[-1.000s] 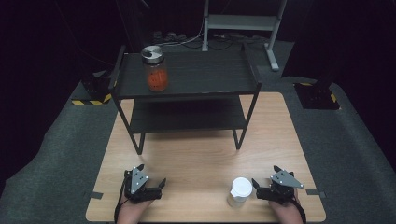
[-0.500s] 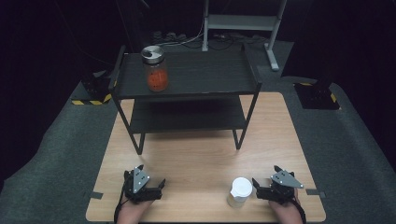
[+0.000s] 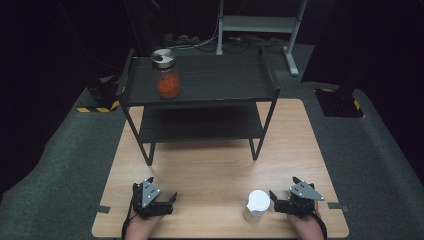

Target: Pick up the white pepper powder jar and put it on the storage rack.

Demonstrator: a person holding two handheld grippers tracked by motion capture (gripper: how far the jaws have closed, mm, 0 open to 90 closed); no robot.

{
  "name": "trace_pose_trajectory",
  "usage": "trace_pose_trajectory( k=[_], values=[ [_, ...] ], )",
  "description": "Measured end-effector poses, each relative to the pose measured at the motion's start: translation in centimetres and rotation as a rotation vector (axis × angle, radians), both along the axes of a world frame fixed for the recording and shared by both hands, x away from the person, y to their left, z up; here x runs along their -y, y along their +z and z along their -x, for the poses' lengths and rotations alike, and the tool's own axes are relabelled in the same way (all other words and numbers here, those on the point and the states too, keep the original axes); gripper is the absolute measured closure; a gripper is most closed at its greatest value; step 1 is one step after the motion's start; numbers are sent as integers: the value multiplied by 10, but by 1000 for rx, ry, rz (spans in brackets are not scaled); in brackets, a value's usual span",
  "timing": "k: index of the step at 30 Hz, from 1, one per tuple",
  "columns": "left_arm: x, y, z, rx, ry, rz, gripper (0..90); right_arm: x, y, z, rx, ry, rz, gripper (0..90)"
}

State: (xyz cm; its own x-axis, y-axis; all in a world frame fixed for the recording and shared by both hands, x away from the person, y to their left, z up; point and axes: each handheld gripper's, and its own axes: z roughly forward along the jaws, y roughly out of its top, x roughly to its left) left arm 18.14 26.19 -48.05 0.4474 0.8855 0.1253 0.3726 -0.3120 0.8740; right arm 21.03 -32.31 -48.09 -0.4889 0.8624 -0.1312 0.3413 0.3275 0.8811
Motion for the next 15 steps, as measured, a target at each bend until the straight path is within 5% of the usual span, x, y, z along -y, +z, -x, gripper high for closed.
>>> trace_pose_trajectory(
  k=[15],
  values=[
    [-1, 0, 2, 7, -12, -13, 7, 2, -1, 2, 14, 15, 1, 0]
  ],
)
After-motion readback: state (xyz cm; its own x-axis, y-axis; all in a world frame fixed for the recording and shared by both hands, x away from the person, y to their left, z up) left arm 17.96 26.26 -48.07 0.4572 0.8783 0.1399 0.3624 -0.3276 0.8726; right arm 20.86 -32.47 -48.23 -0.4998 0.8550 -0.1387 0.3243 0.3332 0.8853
